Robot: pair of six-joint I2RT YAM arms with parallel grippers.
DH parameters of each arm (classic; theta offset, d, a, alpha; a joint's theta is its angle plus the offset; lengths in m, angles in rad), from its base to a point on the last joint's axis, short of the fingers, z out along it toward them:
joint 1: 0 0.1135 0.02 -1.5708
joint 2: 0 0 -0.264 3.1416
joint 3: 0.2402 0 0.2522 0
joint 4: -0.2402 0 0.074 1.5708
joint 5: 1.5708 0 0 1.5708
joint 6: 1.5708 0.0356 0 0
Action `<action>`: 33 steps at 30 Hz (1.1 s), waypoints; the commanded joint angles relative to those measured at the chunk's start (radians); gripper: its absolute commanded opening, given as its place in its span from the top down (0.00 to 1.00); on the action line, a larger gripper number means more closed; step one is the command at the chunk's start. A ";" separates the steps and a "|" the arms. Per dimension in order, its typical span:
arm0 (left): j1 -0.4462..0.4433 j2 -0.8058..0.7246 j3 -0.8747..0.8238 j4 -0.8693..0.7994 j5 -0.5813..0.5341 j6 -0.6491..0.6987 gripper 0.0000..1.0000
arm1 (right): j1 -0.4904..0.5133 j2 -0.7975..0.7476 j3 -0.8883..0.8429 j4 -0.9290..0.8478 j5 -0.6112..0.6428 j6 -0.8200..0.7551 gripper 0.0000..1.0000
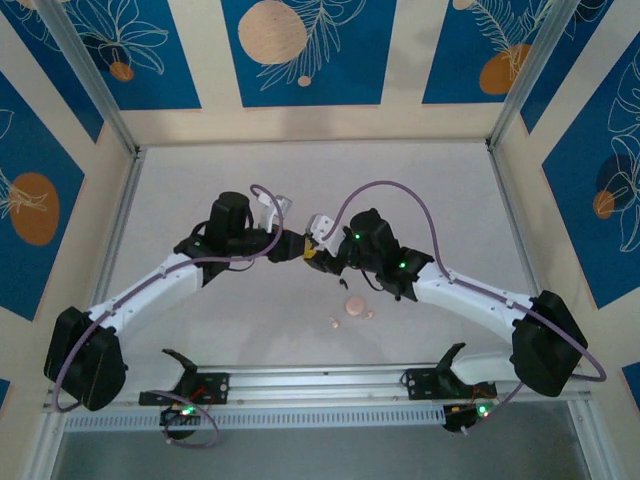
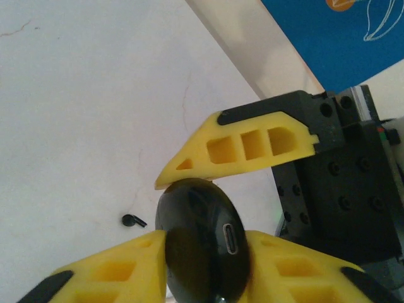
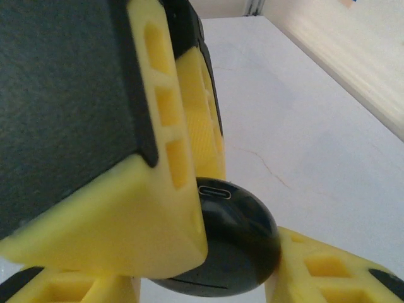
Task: Insert the wireless bluetooth earbuds into the charging case
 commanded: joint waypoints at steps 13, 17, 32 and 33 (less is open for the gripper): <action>0.019 0.011 -0.004 0.002 0.077 0.261 0.83 | -0.075 -0.172 -0.136 0.071 -0.263 0.000 0.30; 0.019 0.013 -0.044 0.108 0.201 0.332 0.83 | -0.169 -0.222 -0.157 0.029 -0.466 0.039 0.30; 0.019 0.006 -0.107 0.277 0.482 0.395 0.83 | -0.319 -0.134 -0.013 -0.171 -0.913 0.030 0.42; 0.019 0.002 -0.114 0.303 0.483 0.381 0.83 | -0.319 -0.128 -0.007 -0.170 -0.914 0.035 0.43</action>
